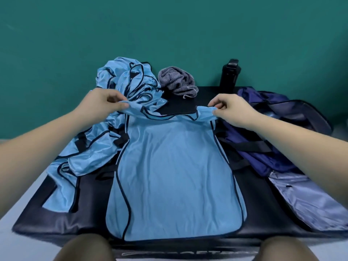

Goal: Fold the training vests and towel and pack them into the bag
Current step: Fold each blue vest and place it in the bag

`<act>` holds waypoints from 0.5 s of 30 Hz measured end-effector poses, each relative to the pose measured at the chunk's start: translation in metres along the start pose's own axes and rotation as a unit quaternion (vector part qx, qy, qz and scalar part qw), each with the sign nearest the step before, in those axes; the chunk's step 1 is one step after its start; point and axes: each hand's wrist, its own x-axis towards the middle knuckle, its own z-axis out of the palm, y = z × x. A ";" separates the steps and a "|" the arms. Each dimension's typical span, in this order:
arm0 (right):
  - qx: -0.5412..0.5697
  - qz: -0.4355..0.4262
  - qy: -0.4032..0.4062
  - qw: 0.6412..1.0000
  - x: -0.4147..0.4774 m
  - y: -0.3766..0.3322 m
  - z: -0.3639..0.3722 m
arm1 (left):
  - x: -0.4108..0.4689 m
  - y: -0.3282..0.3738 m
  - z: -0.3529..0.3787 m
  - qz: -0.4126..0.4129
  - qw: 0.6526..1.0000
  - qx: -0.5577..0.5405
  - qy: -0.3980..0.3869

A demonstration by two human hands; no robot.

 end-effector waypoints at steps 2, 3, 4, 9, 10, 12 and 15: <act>0.006 -0.008 -0.006 1.000 -0.022 -0.006 0.002 | -0.026 0.004 0.005 0.005 1.000 0.012 -0.010; 0.007 -0.012 -0.006 1.000 -0.034 -0.009 0.003 | -0.038 0.004 0.008 0.008 1.000 0.016 -0.010; 0.009 -0.016 -0.005 1.000 -0.045 -0.012 0.003 | -0.049 0.004 0.010 0.010 1.000 0.020 -0.008; 0.001 -0.039 -0.045 0.998 -0.100 -0.018 0.016 | -0.096 -0.006 0.026 0.020 0.998 0.058 -0.028; -0.010 -0.041 -0.063 0.997 -0.110 -0.016 0.022 | -0.104 -0.010 0.030 0.022 0.996 0.071 -0.039; -0.045 -0.060 -0.093 0.993 -0.127 -0.011 0.034 | -0.118 -0.018 0.038 0.024 0.994 0.093 -0.057; -0.103 -0.080 -0.129 0.983 -0.144 -0.003 0.052 | -0.136 -0.028 0.048 0.035 0.989 0.113 -0.085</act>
